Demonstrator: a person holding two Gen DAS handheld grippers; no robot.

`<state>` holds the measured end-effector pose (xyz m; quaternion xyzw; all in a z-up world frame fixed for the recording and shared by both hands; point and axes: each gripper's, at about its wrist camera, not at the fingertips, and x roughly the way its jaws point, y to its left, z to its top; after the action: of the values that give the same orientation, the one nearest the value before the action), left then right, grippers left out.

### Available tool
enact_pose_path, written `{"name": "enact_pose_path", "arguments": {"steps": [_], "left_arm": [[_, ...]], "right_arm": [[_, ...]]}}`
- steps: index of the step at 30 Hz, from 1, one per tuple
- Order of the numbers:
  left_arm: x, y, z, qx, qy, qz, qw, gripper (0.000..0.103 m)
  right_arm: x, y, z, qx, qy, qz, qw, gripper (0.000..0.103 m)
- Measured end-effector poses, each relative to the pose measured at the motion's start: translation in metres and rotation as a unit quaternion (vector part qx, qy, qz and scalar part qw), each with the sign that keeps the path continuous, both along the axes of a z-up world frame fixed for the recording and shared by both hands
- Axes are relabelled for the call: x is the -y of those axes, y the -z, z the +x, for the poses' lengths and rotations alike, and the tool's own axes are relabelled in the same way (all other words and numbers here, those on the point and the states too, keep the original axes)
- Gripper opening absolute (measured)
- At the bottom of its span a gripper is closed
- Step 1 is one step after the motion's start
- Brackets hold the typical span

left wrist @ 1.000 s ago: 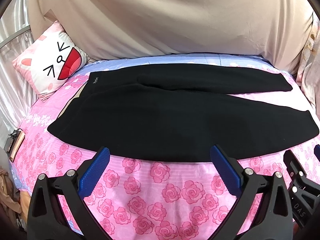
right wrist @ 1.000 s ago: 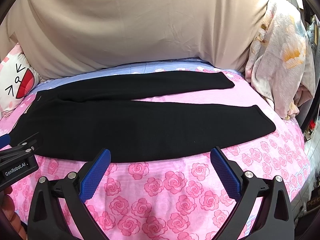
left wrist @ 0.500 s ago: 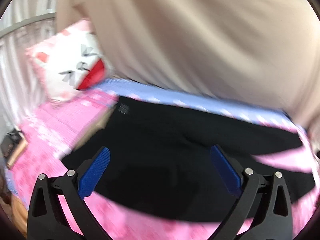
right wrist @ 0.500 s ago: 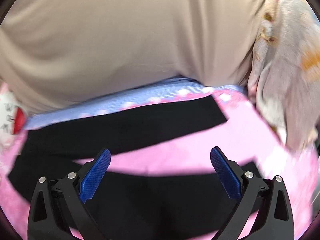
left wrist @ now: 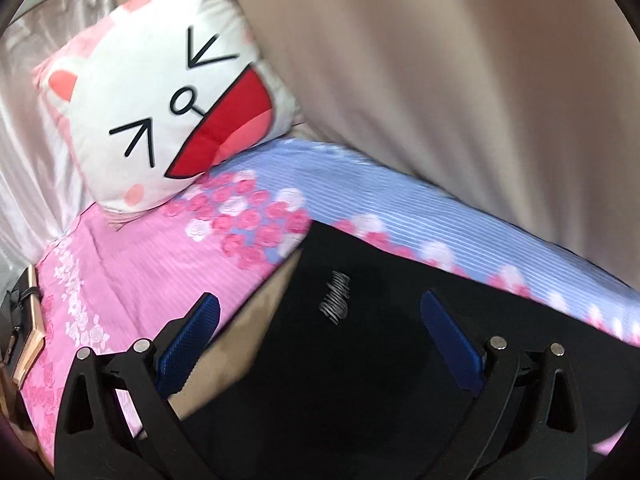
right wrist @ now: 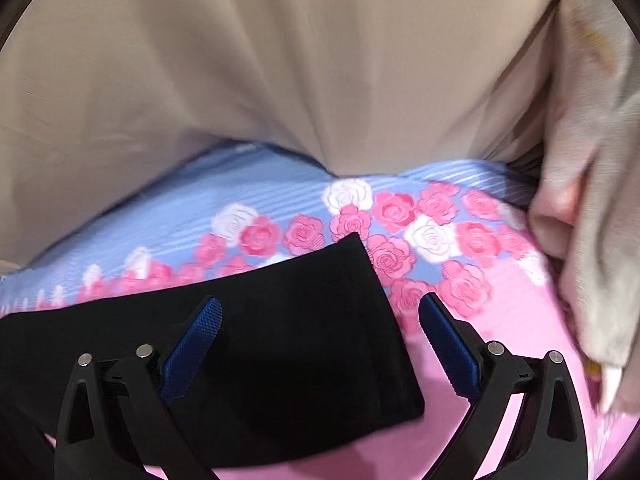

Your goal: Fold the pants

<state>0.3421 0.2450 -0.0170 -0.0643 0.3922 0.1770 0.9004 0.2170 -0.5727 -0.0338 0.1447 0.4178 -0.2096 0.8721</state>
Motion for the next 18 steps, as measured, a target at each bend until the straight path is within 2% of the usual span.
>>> {"name": "enact_pose_path", "arguments": {"steps": [1,4,8,10,11,12,14,15,16,17,18], "left_arm": [[-0.006,0.005,0.009,-0.006,-0.001,0.001,1.0,0.098],[-0.022,0.017,0.032,-0.025,-0.006,-0.005,0.9997,0.098],[-0.037,0.037,0.064,-0.06,0.0,-0.019,0.998,0.098],[-0.044,0.049,0.08,-0.076,-0.008,-0.025,0.9968,0.098],[-0.045,0.055,0.087,-0.078,-0.011,-0.026,0.9965,0.098],[-0.046,0.058,0.092,-0.079,-0.009,-0.029,0.9964,0.097],[-0.044,0.063,0.102,-0.078,0.005,-0.039,0.9962,0.079],[-0.043,0.067,0.107,-0.081,0.021,-0.054,0.995,0.05],[-0.043,0.07,0.11,-0.089,0.026,-0.068,0.9934,0.036],[-0.042,0.071,0.11,-0.095,0.025,-0.071,0.9927,0.031],[-0.041,0.069,0.107,-0.091,0.026,-0.066,0.9933,0.022]], "right_arm": [[0.002,0.004,0.006,-0.007,-0.003,-0.003,1.0,0.09],[0.004,0.012,0.017,-0.017,-0.019,-0.001,1.0,0.071],[-0.001,0.014,0.023,-0.024,-0.024,-0.021,0.999,0.055],[-0.002,0.012,0.019,-0.017,-0.017,-0.02,1.0,0.038],[0.0,0.011,0.017,-0.012,-0.012,-0.016,1.0,0.023],[0.001,0.009,0.014,-0.007,-0.007,-0.012,1.0,0.016],[0.004,0.005,0.006,0.014,-0.001,0.005,1.0,0.012],[0.002,0.002,0.003,0.02,0.0,0.007,1.0,0.01],[-0.004,-0.003,-0.002,0.027,-0.002,0.003,1.0,0.01],[-0.009,-0.007,-0.004,0.032,-0.003,-0.001,0.999,0.01],[-0.015,-0.012,-0.008,0.039,-0.005,-0.005,0.999,0.009]]}}
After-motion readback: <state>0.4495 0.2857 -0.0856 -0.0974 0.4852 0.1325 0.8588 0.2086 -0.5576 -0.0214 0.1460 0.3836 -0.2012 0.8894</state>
